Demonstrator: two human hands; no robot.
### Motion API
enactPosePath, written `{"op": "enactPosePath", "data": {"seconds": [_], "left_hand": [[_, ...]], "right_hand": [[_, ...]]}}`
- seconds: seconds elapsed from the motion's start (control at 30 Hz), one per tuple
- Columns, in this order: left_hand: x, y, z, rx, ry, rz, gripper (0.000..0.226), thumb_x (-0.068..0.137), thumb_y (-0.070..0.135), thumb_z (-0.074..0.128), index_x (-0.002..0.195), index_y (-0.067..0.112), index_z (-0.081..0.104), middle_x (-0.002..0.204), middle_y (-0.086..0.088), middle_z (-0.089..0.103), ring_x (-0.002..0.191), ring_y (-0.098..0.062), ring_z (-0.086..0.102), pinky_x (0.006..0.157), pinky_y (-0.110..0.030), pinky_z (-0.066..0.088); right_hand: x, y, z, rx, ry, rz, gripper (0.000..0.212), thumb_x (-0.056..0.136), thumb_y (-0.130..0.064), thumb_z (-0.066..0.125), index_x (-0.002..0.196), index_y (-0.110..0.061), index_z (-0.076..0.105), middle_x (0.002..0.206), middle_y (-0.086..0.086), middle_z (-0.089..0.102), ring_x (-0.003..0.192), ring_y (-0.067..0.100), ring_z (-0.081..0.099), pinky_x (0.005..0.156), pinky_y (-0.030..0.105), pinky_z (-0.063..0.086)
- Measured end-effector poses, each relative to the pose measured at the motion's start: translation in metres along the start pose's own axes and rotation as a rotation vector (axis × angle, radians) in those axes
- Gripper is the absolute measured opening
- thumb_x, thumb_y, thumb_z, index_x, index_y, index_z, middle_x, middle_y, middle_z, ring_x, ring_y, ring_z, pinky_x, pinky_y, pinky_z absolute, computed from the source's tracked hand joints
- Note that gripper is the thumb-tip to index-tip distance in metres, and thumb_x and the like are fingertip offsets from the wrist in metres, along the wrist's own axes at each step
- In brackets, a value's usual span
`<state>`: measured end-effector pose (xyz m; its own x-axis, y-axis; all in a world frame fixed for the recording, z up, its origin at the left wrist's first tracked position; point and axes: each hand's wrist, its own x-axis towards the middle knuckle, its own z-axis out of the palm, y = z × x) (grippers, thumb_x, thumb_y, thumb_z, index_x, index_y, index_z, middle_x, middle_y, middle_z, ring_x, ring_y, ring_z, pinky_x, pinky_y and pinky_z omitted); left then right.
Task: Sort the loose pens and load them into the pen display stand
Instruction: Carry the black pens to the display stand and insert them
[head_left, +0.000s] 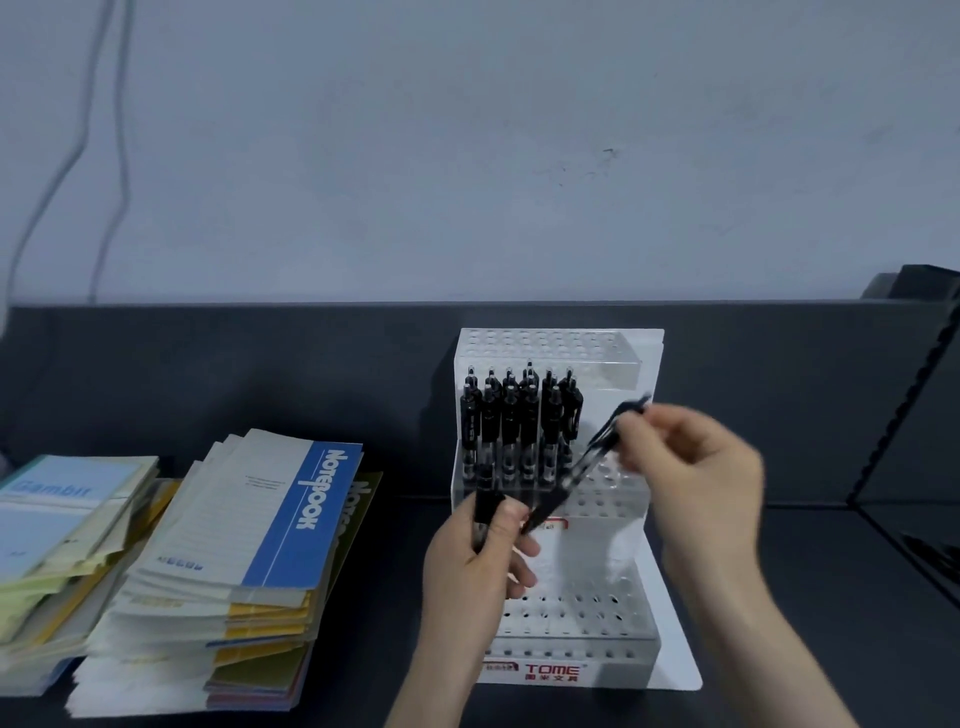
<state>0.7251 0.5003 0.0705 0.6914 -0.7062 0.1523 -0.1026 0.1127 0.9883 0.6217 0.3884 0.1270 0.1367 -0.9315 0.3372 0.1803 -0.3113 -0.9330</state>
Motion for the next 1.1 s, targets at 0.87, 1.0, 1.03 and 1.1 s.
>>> {"op": "enactPosePath", "data": {"seconds": [0.87,1.0,1.03,1.1], "left_hand": [[-0.003,0.006,-0.006,-0.004,0.025,-0.102,0.017,0.1,0.024,0.045,0.088,0.015,0.054,0.062,0.005,0.051,0.051,-0.009,0.041,0.046,-0.02,0.035],[-0.004,0.006,-0.003,-0.029,0.021,-0.108,0.016,0.099,0.02,0.045,0.086,0.013,0.053,0.062,0.003,0.051,0.05,-0.009,0.04,0.044,-0.018,0.033],[-0.004,0.006,-0.002,-0.046,0.026,-0.116,0.014,0.098,0.018,0.045,0.087,0.012,0.052,0.062,0.002,0.051,0.05,-0.009,0.04,0.043,-0.018,0.032],[-0.004,0.005,-0.001,-0.09,0.036,-0.135,0.01,0.097,0.012,0.044,0.091,0.01,0.052,0.062,0.001,0.052,0.049,-0.008,0.04,0.043,-0.019,0.032]], "right_hand": [[0.016,0.011,0.024,-0.556,-0.089,-0.394,0.003,0.08,-0.02,0.073,0.082,-0.018,0.071,0.065,-0.013,0.065,0.063,0.004,0.063,0.068,0.029,0.055],[0.015,0.017,0.026,-0.548,-0.085,-0.391,0.006,0.08,-0.019,0.073,0.079,-0.016,0.068,0.064,-0.012,0.063,0.061,0.006,0.062,0.065,0.031,0.055],[0.014,0.018,0.026,-0.54,-0.085,-0.388,0.006,0.081,-0.019,0.073,0.08,-0.016,0.068,0.064,-0.013,0.063,0.062,0.004,0.062,0.065,0.029,0.054],[0.014,0.02,0.025,-0.524,-0.089,-0.359,0.005,0.081,-0.019,0.073,0.082,-0.017,0.069,0.065,-0.015,0.063,0.063,0.001,0.061,0.066,0.024,0.053]]}}
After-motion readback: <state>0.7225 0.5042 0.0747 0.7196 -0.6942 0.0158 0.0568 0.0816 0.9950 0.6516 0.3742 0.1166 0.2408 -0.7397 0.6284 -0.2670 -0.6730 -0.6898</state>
